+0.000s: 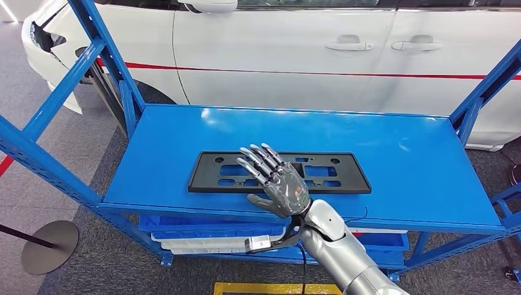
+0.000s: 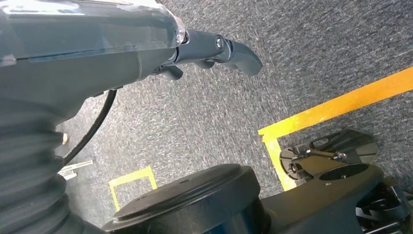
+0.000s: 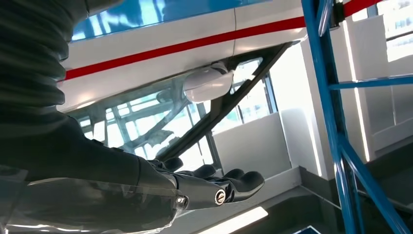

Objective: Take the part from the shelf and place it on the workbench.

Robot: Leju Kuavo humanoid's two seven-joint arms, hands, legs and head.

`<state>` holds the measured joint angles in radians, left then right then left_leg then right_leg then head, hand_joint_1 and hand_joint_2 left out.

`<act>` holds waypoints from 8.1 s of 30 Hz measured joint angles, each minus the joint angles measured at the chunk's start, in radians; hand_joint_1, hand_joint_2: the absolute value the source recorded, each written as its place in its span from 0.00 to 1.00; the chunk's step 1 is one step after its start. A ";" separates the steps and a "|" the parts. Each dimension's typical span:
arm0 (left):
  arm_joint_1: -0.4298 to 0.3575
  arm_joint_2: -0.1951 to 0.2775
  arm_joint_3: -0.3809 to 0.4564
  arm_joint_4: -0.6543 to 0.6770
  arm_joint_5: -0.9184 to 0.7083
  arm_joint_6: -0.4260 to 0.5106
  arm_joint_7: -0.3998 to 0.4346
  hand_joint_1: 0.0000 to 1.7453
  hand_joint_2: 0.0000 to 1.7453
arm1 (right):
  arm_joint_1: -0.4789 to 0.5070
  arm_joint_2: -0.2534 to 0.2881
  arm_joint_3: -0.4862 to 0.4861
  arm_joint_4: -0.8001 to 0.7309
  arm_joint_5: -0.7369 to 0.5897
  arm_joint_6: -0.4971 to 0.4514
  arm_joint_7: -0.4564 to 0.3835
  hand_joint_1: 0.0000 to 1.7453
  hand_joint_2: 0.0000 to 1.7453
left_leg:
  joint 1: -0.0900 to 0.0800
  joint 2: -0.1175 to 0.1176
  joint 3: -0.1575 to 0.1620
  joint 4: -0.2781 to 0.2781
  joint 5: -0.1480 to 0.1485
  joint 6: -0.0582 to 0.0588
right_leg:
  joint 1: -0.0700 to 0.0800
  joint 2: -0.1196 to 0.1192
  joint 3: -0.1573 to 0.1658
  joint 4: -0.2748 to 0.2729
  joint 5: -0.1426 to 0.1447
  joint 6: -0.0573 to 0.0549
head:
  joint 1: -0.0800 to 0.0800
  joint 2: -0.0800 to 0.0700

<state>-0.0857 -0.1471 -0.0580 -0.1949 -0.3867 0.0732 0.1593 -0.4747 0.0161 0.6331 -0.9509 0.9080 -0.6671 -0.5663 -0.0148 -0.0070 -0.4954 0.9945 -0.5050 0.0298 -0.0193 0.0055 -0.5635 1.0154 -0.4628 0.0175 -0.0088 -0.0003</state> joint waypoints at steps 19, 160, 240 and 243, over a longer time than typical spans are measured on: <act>0.000 0.014 0.008 0.000 -0.017 -0.003 0.008 0.00 1.00 | -0.029 0.018 0.001 0.017 -0.027 0.100 0.013 0.00 1.00 | 0.000 0.000 0.000 0.000 0.000 0.000 | 0.000 0.000 0.000 -0.001 0.000 0.000 | 0.000 0.000; 0.032 0.031 0.116 0.000 -0.099 -0.036 -0.005 0.00 0.00 | -0.093 0.051 -0.099 0.437 0.510 -0.038 0.449 0.66 1.00 | 0.000 0.001 0.005 0.000 0.000 0.000 | 0.000 0.001 0.004 -0.002 0.000 0.000 | 0.000 0.000; -0.007 0.019 0.237 0.000 -0.154 -0.070 -0.421 0.00 1.00 | -0.102 0.342 -0.634 -0.436 -1.806 0.865 0.447 1.00 1.00 | 0.008 0.003 -0.010 0.002 0.006 -0.002 | 0.007 0.006 -0.009 -0.008 0.012 0.001 | 0.000 0.000; -0.007 0.018 0.243 0.000 -0.157 -0.063 -0.450 0.00 1.00 | -0.102 0.342 -0.628 -0.426 -1.807 0.872 0.443 1.00 1.00 | 0.008 0.003 -0.010 0.002 0.006 -0.002 | 0.007 0.006 -0.009 -0.008 0.012 0.001 | 0.000 0.000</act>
<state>-0.0927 -0.1288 0.1846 -0.1946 -0.5436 0.0100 -0.2906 -0.5769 0.3578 0.0047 -1.3773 -0.8987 0.2047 -0.1229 -0.0071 -0.0036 -0.5058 0.9967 -0.4990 0.0276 -0.0123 0.0119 -0.5729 1.0074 -0.4510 0.0188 -0.0088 -0.0004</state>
